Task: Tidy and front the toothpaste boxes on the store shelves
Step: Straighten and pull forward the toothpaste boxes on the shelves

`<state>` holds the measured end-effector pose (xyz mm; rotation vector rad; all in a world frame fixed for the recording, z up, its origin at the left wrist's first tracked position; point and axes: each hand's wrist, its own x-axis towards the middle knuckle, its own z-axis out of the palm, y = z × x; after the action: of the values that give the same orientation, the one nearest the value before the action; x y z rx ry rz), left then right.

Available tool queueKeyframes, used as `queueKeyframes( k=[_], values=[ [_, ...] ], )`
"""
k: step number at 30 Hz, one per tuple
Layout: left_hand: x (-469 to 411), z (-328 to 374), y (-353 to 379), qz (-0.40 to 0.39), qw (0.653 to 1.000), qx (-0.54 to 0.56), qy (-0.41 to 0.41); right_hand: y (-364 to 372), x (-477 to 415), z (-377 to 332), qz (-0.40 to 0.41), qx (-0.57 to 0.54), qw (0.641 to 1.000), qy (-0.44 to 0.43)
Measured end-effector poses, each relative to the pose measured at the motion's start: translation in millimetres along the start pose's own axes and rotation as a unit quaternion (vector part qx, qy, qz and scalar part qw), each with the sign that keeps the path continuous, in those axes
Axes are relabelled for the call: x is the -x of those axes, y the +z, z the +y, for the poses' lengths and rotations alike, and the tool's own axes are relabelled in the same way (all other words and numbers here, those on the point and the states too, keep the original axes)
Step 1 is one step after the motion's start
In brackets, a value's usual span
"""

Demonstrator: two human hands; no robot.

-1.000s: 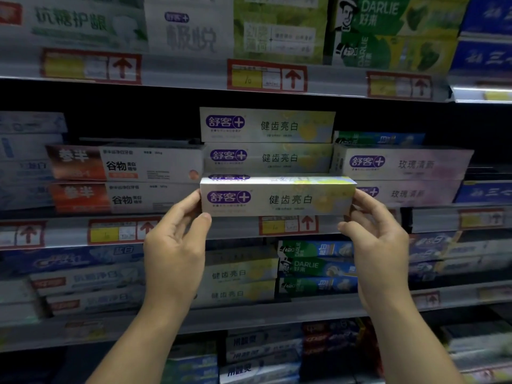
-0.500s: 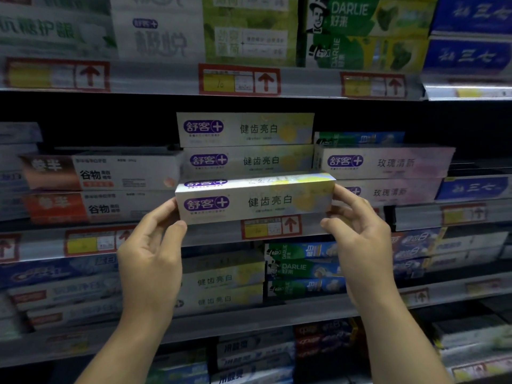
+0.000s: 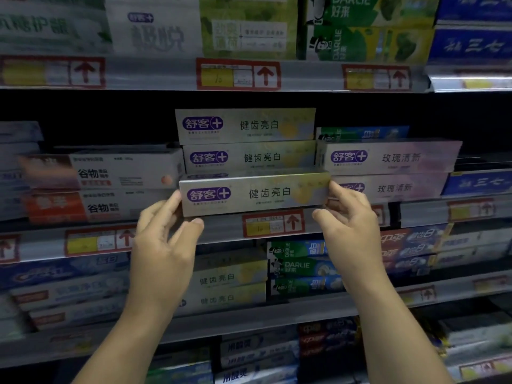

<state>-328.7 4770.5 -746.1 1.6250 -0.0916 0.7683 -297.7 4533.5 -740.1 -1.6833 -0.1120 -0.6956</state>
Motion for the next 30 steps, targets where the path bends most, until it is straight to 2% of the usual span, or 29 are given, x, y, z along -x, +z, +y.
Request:
queueKeyframes(
  k=[5,12,17,23,27,30],
  values=[
    [-3,0,-2,-0.007,0.998,-0.067,-0.01,4,6,1,0.007,0.06,0.998,-0.005],
    [-11,-2,-7,-0.007,0.998,-0.07,-0.001,11,7,-1,0.009,0.153,0.987,-0.039],
    [-14,-5,-10,-0.018,0.989,-0.145,-0.002,18,9,3,-0.003,0.22,0.974,-0.055],
    [-11,-3,-13,-0.017,0.979,-0.198,0.041,21,9,7,-0.008,0.263,0.963,-0.059],
    [-3,-7,-9,-0.038,0.954,-0.277,0.111,22,12,9,-0.024,0.272,0.956,-0.111],
    [2,-16,-2,-0.063,0.932,-0.333,0.127,27,15,12,-0.033,0.299,0.945,-0.13]
  ],
)
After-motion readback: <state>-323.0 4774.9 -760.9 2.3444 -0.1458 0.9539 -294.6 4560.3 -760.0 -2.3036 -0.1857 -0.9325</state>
